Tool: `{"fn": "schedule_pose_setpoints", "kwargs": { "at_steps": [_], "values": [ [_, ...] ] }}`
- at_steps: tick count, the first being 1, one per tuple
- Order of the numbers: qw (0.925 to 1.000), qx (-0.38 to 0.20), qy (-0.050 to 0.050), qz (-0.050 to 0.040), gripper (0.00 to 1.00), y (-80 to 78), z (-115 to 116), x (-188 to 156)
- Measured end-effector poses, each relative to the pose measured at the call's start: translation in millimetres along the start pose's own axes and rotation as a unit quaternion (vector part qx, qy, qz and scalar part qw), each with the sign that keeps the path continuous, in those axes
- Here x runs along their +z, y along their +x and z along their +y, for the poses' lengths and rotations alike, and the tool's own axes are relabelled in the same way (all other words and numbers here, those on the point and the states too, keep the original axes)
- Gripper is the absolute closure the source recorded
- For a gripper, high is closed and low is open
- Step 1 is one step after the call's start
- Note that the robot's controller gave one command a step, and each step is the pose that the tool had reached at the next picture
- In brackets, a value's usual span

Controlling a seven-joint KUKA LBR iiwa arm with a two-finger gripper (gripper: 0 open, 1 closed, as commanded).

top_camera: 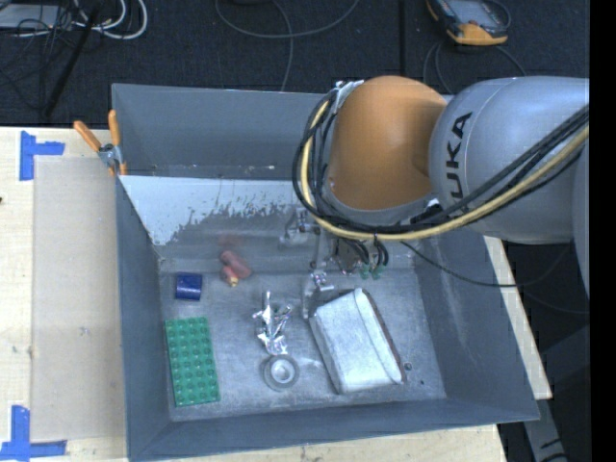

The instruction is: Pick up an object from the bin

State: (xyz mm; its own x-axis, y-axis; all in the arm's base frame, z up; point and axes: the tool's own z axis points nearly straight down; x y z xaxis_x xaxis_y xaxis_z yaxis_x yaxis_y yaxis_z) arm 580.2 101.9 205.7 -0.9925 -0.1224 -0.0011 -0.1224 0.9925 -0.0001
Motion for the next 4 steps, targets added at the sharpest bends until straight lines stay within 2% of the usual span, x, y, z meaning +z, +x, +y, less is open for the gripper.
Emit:
{"fn": "schedule_pose_setpoints", "kwargs": {
  "at_steps": [1,2,3,4],
  "values": [
    [0.9951,0.098,0.000,0.0020,0.00,-22.2,-25,128],
    [0.9977,0.067,0.000,-0.0016,0.00,-26.8,12,128],
    [0.9977,0.068,-0.001,-0.0041,1.00,-28.3,11,126],
    [0.9987,0.051,-0.001,-0.0042,1.00,-29.6,22,-13]
  ]
}}
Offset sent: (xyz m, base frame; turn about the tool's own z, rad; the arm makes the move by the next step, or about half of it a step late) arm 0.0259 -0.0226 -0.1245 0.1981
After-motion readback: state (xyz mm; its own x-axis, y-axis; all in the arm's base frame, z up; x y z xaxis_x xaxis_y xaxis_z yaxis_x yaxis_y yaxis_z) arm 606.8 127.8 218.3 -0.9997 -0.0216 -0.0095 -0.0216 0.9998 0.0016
